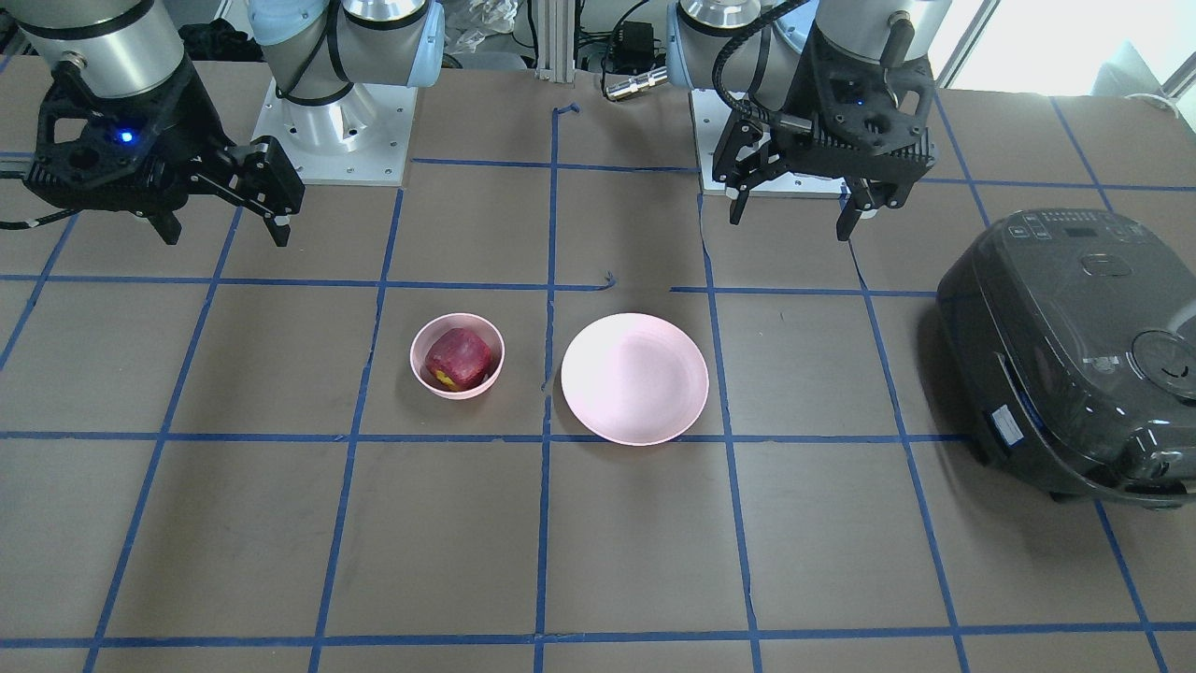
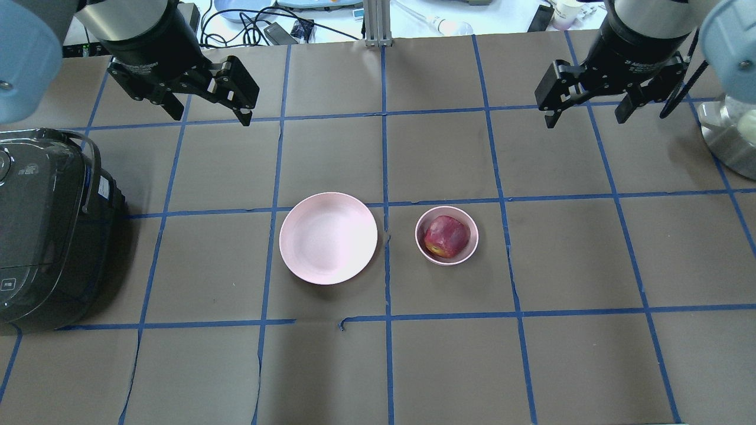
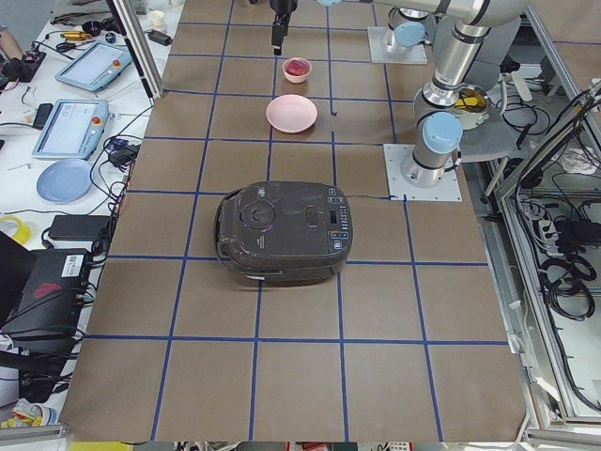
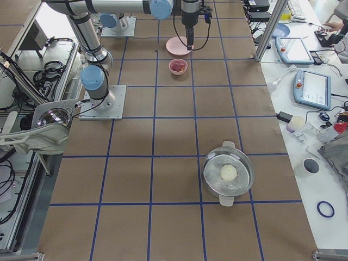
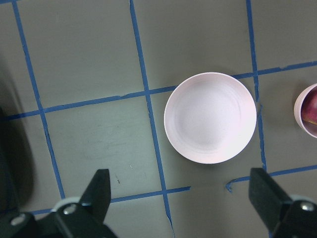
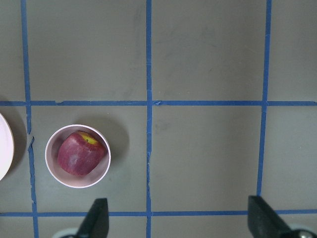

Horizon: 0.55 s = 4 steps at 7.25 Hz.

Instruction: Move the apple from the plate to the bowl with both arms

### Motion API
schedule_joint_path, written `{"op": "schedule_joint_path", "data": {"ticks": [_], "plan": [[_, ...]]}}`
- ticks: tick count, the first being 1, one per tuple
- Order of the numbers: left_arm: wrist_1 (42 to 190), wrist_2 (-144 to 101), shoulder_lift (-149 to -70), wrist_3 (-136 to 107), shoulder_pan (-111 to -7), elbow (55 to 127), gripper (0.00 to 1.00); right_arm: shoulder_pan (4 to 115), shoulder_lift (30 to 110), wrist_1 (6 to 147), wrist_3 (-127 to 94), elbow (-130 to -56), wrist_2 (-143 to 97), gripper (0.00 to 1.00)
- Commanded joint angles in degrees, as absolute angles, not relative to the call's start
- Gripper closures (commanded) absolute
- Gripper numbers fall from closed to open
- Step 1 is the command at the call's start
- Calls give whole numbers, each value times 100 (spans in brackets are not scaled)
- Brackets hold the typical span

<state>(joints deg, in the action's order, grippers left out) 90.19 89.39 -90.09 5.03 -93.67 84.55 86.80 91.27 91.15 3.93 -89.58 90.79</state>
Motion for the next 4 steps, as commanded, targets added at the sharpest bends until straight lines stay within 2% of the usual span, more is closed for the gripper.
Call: {"op": "schedule_joint_path", "data": {"ticks": [1,4], "plan": [[9018,8938,-9009,510,-9352,8446,0,8684,9167,9132,387,-8912,9061,0],[9018,8938,-9000,519,-9352,8446,0,8684,9176,9088,316,-8930,9035,0]]}}
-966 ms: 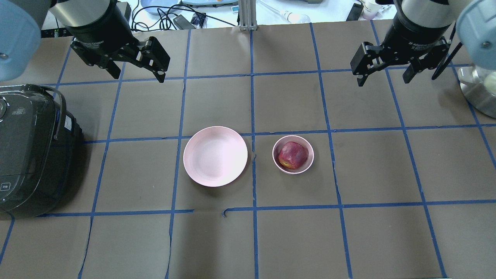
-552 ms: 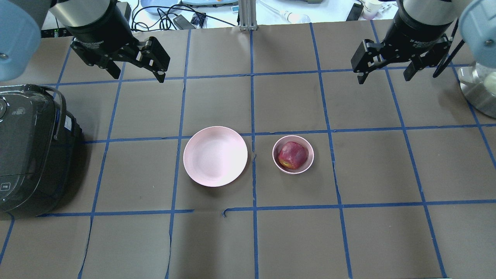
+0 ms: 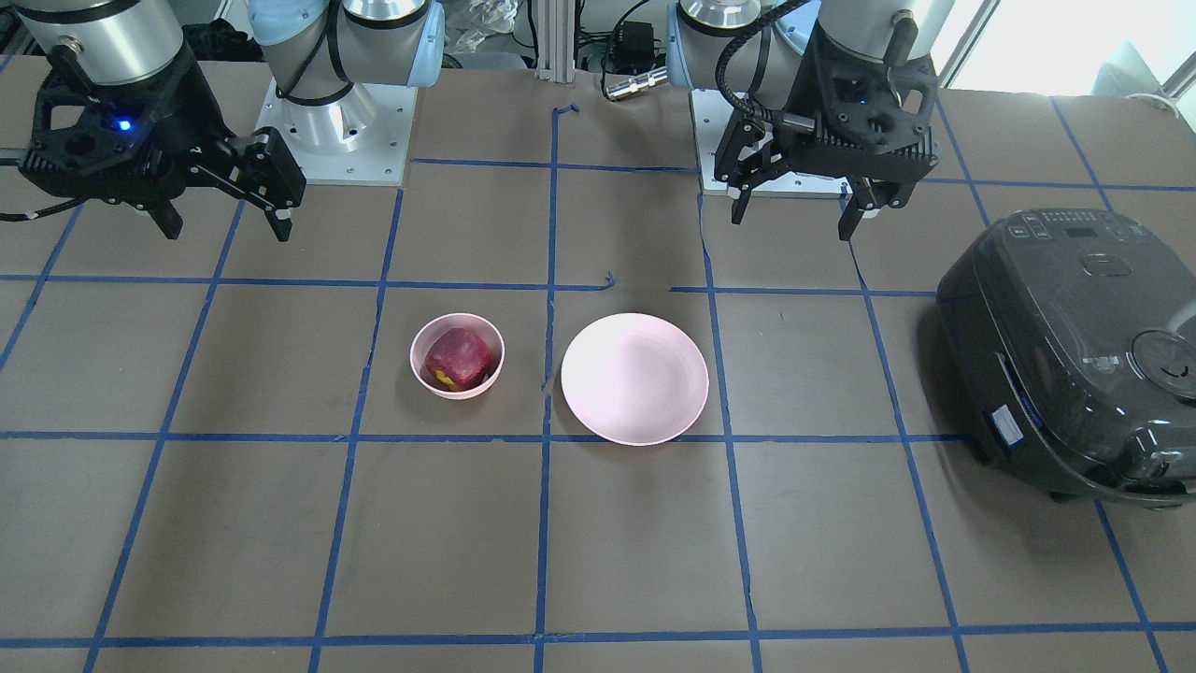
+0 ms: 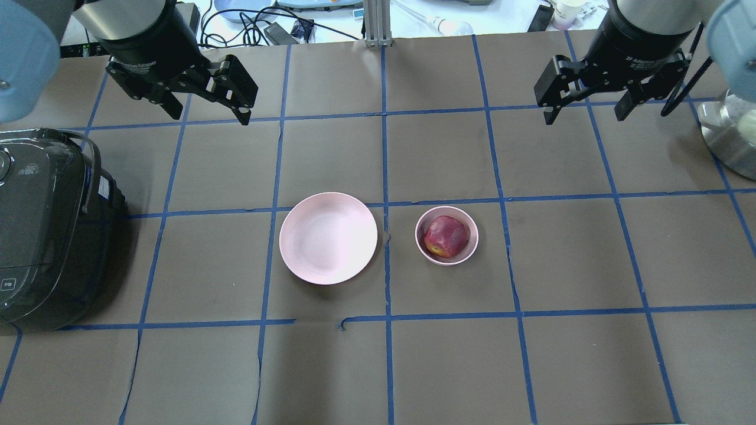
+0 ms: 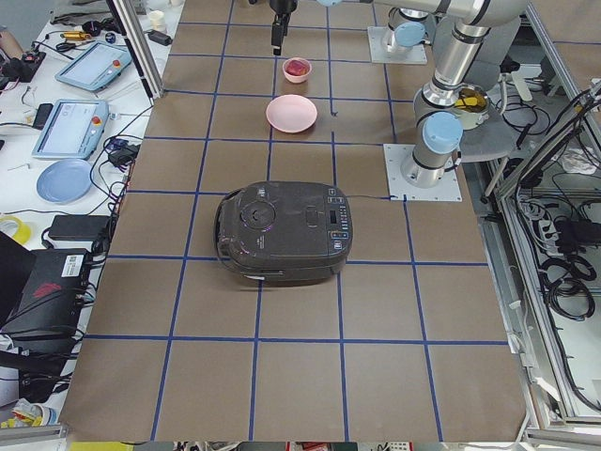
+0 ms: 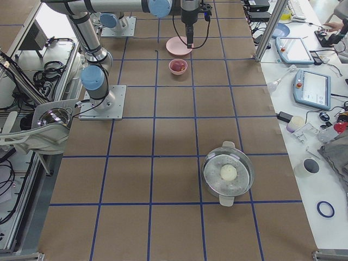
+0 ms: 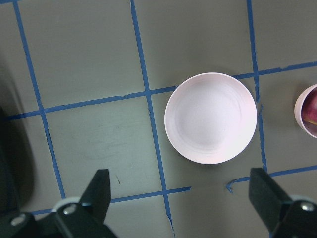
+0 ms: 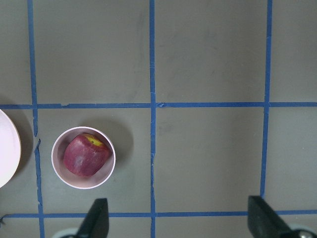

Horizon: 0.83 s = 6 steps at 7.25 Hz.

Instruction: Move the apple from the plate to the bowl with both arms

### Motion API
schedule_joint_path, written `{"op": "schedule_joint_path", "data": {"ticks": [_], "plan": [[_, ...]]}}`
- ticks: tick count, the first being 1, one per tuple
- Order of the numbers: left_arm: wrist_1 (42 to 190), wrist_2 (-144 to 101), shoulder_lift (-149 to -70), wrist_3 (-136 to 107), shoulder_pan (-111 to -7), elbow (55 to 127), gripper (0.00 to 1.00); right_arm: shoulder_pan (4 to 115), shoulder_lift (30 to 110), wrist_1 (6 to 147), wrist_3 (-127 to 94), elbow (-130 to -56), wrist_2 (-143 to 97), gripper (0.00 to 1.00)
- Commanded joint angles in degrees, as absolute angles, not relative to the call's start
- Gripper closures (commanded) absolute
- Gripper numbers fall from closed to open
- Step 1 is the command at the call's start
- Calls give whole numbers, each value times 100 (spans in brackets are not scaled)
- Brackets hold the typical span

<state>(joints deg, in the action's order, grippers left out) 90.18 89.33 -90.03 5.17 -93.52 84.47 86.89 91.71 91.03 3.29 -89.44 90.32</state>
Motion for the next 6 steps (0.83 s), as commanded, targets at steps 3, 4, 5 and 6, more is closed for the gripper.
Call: {"op": "schedule_joint_path", "data": {"ticks": [3,4,5,6], "plan": [[9026,8938,-9000,519,-9352,8446,0,8684,9175,9097,325,-8904,9035,0],[9026,8938,-9000,519,-9352,8446,0,8684,9219,9097,325,-8895,9035,0],[9018,8938,-8991,519,-9352,8446,0,8684,9220,9088,325,-8912,9035,0],[9018,8938,-8991,519,-9352,8446,0,8684,9220,9140,325,-8912,9026,0]]}}
